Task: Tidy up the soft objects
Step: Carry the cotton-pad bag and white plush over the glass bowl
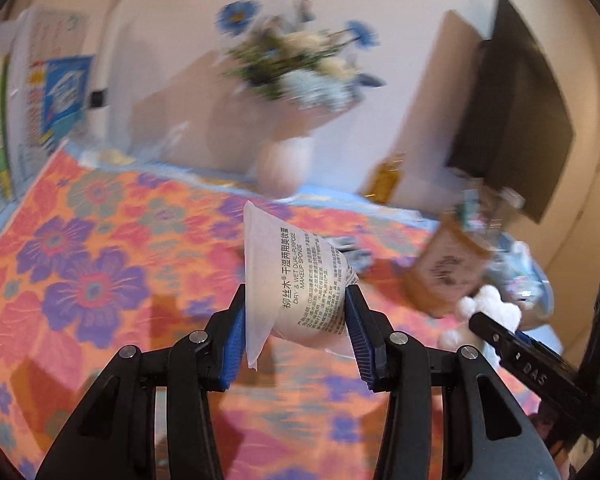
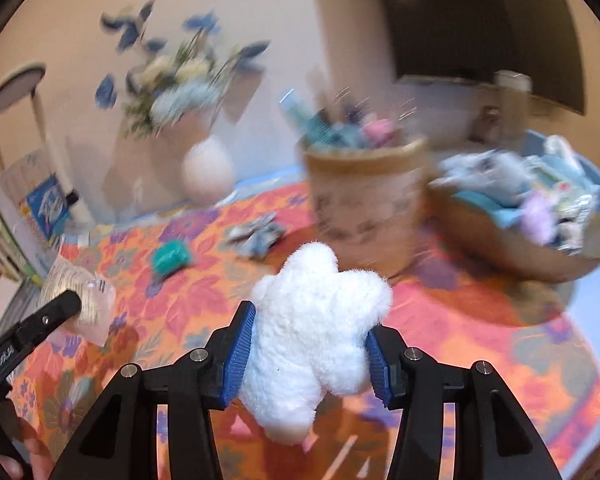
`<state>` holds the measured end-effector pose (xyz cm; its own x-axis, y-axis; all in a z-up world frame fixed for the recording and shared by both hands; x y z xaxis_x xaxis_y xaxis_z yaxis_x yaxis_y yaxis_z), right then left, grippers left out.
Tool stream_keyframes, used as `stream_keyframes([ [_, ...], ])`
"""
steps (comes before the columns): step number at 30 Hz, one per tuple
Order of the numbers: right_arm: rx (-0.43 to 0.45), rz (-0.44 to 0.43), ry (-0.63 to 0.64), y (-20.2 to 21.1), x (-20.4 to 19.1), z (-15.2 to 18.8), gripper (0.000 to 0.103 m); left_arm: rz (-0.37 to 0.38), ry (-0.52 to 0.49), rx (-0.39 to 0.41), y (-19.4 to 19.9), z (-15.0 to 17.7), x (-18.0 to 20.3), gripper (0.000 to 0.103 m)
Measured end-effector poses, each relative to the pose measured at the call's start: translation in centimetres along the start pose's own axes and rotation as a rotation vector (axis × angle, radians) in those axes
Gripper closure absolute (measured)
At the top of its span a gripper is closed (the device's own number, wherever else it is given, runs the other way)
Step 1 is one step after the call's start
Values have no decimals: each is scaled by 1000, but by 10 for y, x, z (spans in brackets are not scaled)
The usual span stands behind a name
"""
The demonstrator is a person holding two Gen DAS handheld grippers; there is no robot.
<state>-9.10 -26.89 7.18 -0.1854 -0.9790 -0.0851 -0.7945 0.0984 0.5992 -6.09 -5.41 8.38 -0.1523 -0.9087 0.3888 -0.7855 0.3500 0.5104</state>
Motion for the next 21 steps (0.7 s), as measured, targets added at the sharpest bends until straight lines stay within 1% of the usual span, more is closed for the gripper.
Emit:
stream_keyframes([
  [3,93,39,-46,33,29,-22,53,69,-47,28,10,-8,43,60],
  [6,153,91,-76,51,55,-45,53,145,-116,47,13,-23,96,60],
  [8,196,142,-121,60,79,-63,53,165,-161,64,11,-34,131,60],
  [11,242,177,-224,67,121,-92,52,208,-207,50,-2,-51,185,60],
  [13,228,217,-262,63,148,-111,52,234,-223,29,-20,-60,216,60],
  [16,180,231,-327,45,183,-126,52,256,-248,-26,-55,-65,256,60],
  [18,146,224,-374,32,203,-128,52,233,-282,-41,-80,-61,281,60],
  [19,119,221,-403,23,214,-126,52,233,-293,-54,-91,-58,291,60],
  [21,72,222,-434,9,228,-121,52,263,-290,-100,-116,-50,303,60],
])
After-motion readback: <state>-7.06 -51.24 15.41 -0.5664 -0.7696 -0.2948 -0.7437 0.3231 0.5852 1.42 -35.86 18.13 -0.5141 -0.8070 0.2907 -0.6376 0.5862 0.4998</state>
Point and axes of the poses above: each gripper's, at about its wrist camera, not at the fingertips, and y roughly against the way its jaws point, x to its right, z to its underside, the point moved 2 cm from there along -y, roughly the way its jaws point, and after that the axes turned 6 degrees about y, right-handed, at the moved point
